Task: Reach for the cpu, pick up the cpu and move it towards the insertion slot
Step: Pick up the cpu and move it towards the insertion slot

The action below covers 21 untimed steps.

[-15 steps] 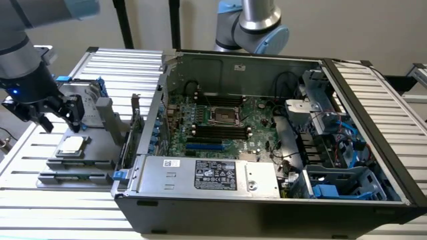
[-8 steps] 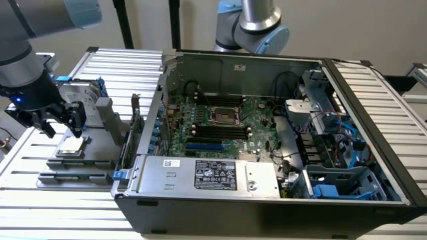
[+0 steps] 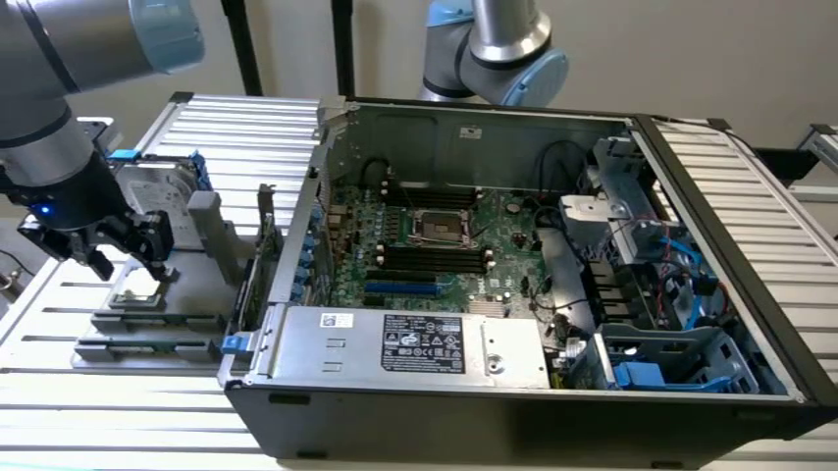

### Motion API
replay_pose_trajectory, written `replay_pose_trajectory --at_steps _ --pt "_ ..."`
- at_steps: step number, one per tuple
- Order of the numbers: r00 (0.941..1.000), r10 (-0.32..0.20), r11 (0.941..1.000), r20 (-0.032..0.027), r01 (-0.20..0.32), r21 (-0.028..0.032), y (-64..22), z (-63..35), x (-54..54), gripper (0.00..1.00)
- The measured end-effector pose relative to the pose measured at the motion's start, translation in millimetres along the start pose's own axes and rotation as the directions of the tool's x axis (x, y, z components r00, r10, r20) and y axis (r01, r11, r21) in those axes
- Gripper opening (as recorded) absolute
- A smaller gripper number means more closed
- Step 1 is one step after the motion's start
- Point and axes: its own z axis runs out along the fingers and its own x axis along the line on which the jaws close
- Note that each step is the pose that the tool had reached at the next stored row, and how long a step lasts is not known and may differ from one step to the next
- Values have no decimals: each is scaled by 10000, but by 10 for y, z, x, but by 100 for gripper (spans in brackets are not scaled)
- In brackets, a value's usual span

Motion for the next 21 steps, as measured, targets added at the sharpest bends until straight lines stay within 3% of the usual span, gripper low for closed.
replay_pose_trajectory --at_steps 8,12,14,18,21 --pt "10000 37 10000 1 -37 3 -1 144 -1 65" --pt "10000 72 10000 1 -72 27 34 170 1 65" --pt "10000 79 9999 2 -79 66 49 179 5 65" --pt "10000 80 9997 -6 -80 210 69 196 10 65" --pt "10000 81 9996 -8 -81 256 92 207 10 65"
